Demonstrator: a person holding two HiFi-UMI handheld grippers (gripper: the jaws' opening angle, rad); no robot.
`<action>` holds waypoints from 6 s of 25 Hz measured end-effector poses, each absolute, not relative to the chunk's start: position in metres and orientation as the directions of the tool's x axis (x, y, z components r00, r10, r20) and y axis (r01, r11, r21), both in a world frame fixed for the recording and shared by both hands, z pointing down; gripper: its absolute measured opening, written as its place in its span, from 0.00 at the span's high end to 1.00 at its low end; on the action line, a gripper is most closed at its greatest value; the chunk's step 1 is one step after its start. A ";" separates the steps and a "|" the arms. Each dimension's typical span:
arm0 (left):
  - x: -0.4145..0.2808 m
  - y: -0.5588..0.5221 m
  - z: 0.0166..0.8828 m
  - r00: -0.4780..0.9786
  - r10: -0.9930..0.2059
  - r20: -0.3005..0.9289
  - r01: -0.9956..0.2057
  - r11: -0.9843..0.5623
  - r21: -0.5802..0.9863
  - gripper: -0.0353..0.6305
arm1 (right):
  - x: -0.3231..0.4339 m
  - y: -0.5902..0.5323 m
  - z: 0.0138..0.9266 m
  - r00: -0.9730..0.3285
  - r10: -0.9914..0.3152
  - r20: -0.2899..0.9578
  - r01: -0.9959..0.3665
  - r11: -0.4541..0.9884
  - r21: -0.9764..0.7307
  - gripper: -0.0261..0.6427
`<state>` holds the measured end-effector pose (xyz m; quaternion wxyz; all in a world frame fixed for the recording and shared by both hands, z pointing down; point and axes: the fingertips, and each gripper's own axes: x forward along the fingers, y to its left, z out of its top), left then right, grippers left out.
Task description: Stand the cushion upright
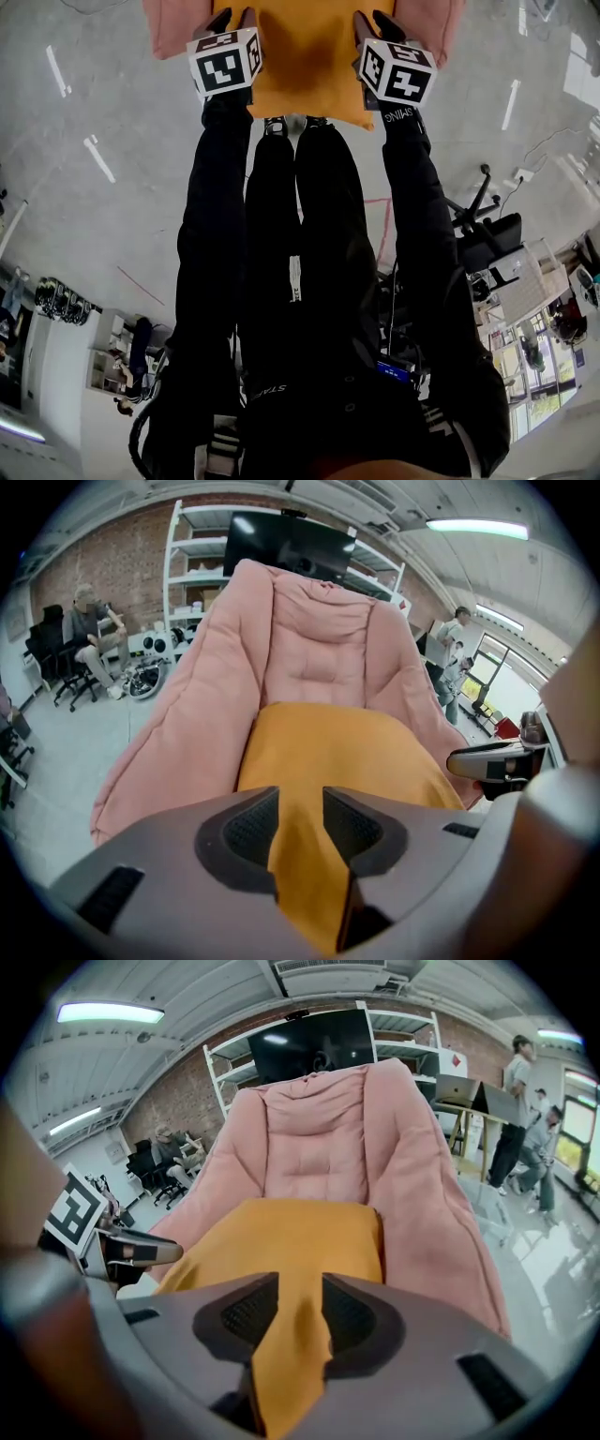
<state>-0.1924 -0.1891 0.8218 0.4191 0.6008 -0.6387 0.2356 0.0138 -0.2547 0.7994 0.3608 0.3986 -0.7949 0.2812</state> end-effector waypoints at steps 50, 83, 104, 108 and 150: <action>-0.172 -0.238 0.560 -0.063 -0.727 0.684 -0.965 0.219 0.143 0.93 | 0.017 -0.308 0.542 -0.499 -0.598 0.627 -0.830 0.538 -0.147 0.93; -0.293 -0.528 0.625 -0.029 -0.858 0.513 -0.984 0.113 0.135 0.93 | -0.096 -0.586 0.619 -0.430 -0.718 0.547 -0.871 0.489 -0.044 0.93; -0.276 -0.462 0.604 -0.056 -0.839 0.541 -0.982 0.145 0.124 0.88 | -0.058 -0.526 0.572 -0.455 -0.727 0.514 -0.869 0.489 -0.078 0.83; -0.251 -0.427 0.559 -0.053 -0.866 0.497 -0.982 0.135 0.130 0.88 | -0.050 -0.485 0.527 -0.493 -0.737 0.462 -0.852 0.516 -0.086 0.90; -0.094 -0.161 0.169 0.092 -0.985 0.148 -0.987 -0.071 0.142 0.95 | -0.007 -0.186 0.146 -0.652 -0.752 0.098 -0.758 0.651 -0.047 0.94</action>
